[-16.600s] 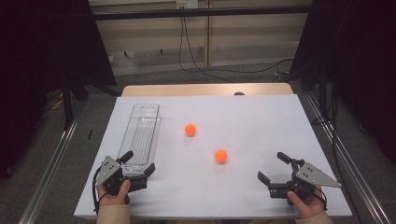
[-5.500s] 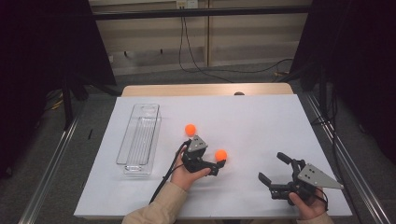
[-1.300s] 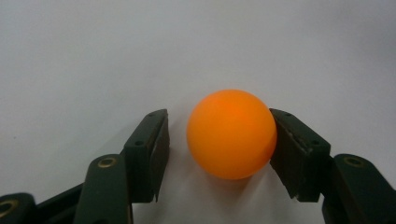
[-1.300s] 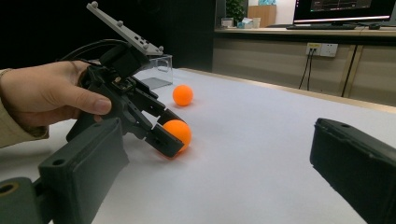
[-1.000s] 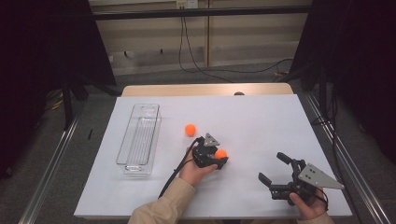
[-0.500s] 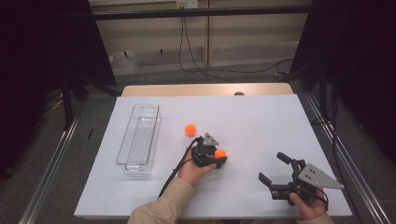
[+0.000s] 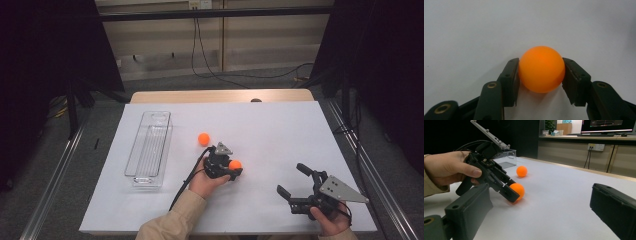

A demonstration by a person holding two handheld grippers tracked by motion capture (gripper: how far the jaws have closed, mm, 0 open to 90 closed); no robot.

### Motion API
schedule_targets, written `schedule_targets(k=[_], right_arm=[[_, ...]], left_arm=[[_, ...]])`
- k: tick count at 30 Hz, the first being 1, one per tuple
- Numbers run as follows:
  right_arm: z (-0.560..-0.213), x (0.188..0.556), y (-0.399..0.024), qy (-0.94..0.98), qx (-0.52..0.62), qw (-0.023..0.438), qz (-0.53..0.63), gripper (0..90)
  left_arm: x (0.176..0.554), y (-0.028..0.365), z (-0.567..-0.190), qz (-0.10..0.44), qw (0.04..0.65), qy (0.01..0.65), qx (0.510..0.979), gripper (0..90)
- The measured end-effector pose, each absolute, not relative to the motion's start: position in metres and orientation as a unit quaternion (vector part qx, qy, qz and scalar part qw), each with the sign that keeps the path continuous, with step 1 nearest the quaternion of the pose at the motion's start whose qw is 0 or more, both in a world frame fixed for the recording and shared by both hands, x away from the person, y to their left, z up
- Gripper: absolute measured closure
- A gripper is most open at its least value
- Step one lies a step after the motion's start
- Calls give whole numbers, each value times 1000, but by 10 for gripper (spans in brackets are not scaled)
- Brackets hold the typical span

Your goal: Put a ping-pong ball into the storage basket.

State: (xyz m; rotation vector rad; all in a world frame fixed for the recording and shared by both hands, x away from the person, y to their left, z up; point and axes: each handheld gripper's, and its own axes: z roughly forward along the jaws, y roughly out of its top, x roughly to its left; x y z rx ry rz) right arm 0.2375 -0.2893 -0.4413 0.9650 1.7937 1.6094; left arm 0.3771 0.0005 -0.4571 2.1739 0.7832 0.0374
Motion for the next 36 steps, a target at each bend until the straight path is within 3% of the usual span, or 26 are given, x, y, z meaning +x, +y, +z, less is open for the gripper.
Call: schedule_targets(k=[36], right_arm=[[-441,238,-289,667,355,269,597,26]], left_arm=[[381,27,-437,7,416,331,847,508]])
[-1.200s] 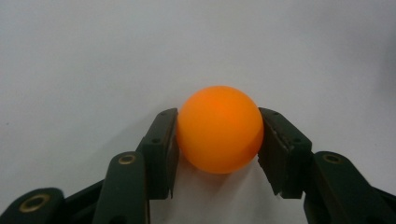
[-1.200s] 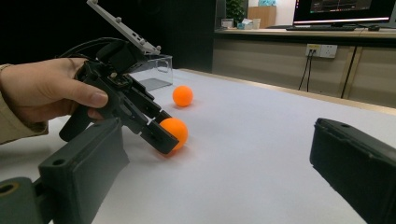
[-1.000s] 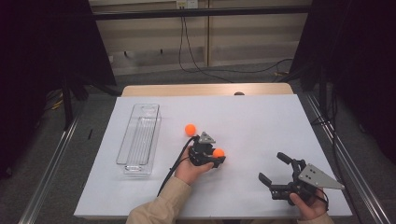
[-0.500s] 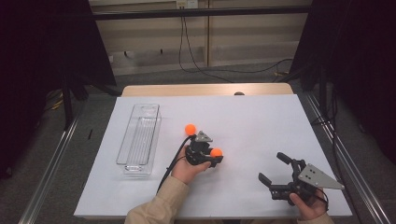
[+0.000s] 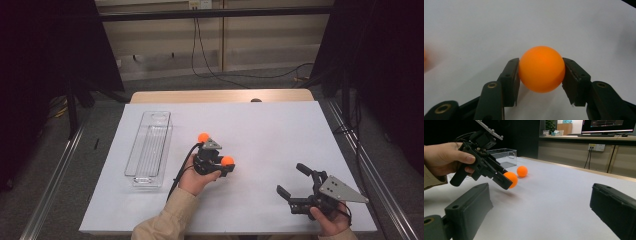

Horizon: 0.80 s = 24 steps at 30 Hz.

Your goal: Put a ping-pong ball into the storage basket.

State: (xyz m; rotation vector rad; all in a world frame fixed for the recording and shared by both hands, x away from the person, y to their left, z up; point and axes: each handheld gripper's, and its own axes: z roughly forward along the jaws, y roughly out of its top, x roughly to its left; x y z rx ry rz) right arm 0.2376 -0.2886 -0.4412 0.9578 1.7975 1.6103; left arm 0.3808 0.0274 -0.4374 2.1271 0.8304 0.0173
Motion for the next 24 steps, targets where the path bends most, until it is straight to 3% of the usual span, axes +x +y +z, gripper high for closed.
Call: schedule_targets(k=[24], right_arm=[[-441,237,-289,668,354,269,597,26]], left_arm=[[383,43,-427,3,421,339,841,509]])
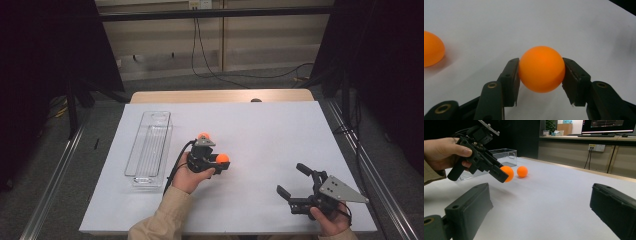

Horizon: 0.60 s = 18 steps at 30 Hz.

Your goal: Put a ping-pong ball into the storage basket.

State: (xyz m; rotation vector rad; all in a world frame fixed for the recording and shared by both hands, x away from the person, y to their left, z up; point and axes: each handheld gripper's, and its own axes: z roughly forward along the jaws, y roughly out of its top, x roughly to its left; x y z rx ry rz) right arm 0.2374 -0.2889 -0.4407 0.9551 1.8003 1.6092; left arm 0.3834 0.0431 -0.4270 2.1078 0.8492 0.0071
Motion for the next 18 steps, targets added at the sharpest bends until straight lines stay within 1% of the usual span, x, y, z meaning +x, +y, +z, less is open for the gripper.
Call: schedule_targets(k=[18], right_arm=[[-441,237,-289,669,352,270,597,26]], left_arm=[[385,51,-421,4,423,344,838,509]])
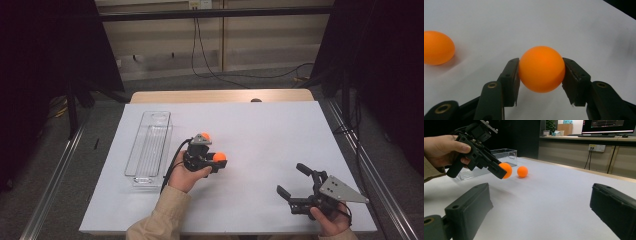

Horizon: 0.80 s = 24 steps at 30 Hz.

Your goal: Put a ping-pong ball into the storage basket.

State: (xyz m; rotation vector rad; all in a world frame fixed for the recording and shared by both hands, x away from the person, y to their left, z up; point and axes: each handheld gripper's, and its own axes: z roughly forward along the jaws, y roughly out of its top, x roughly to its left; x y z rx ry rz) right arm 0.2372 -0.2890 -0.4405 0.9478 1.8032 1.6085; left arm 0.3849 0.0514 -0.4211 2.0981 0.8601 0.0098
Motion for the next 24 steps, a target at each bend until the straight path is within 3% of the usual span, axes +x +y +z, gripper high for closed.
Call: schedule_targets(k=[24], right_arm=[[-441,237,-289,669,350,270,597,26]], left_arm=[[387,62,-415,7,424,349,836,508]])
